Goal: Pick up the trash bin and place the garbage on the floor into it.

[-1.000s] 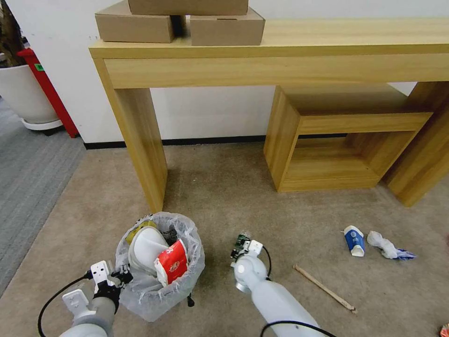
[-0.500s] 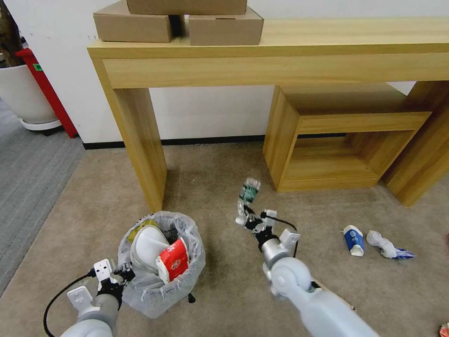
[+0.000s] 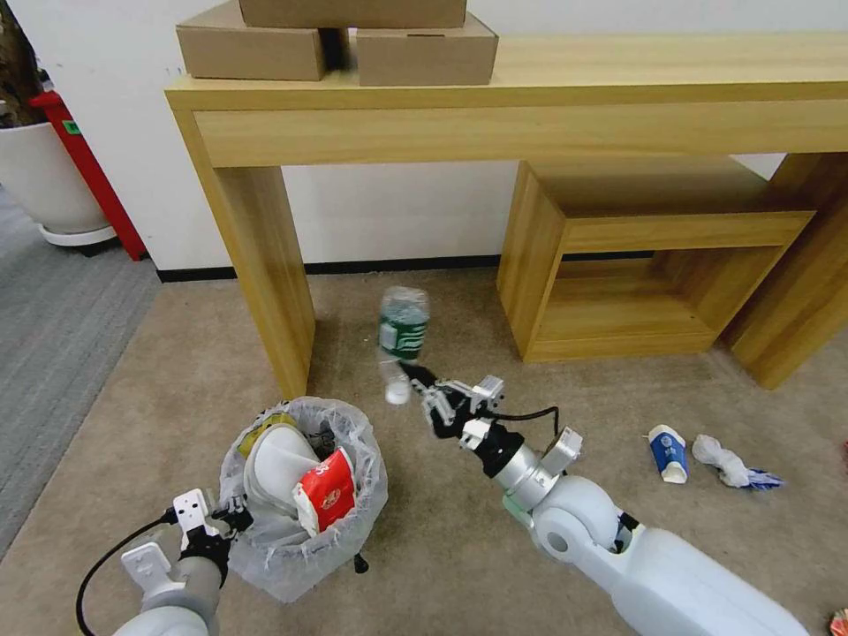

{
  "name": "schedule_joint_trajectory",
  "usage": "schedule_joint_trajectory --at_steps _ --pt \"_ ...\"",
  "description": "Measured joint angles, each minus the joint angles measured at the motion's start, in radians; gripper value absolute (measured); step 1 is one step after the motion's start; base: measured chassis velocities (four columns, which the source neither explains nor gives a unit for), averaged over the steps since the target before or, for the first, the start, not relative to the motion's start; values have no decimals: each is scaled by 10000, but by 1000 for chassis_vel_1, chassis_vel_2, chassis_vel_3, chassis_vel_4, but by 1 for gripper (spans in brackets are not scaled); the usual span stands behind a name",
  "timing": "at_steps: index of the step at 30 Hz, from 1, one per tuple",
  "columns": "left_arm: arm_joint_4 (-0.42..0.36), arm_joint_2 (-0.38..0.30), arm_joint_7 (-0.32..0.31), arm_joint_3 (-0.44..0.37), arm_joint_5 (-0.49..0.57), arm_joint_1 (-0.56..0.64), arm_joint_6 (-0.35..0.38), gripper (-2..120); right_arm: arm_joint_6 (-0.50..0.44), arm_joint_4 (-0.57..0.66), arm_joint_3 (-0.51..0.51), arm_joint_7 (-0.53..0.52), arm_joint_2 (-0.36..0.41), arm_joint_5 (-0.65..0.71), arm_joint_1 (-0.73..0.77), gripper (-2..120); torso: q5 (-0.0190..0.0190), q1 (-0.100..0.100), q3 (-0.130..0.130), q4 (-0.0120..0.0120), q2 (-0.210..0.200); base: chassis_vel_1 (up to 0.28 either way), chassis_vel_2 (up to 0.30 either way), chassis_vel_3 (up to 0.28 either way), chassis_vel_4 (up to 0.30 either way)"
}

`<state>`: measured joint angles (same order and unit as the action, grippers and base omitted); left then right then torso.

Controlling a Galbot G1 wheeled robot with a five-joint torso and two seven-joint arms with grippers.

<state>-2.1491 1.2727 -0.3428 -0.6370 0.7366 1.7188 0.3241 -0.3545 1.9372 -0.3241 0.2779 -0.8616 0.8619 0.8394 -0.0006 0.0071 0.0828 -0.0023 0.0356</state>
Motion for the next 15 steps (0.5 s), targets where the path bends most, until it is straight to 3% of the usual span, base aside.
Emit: schedule_joint_trajectory --at_steps 5,12,15 --pt "-46 2 -16 23 -5 -41 22 1 286 543 -998 81 694 476 -719 0 1 0 0 -3 0 0 0 0 0" --pt "-60 134 -20 91 -80 -73 45 1 1098 1132 -2253 -1165 962 876 -1603 0 -1 0 -1 -3 0 0 0 0 0" --pt "-128 235 -19 74 -122 -44 49 1 1645 1341 -3134 -2325 739 1175 -2099 0 0 0 0 -2 0 0 0 0 0"
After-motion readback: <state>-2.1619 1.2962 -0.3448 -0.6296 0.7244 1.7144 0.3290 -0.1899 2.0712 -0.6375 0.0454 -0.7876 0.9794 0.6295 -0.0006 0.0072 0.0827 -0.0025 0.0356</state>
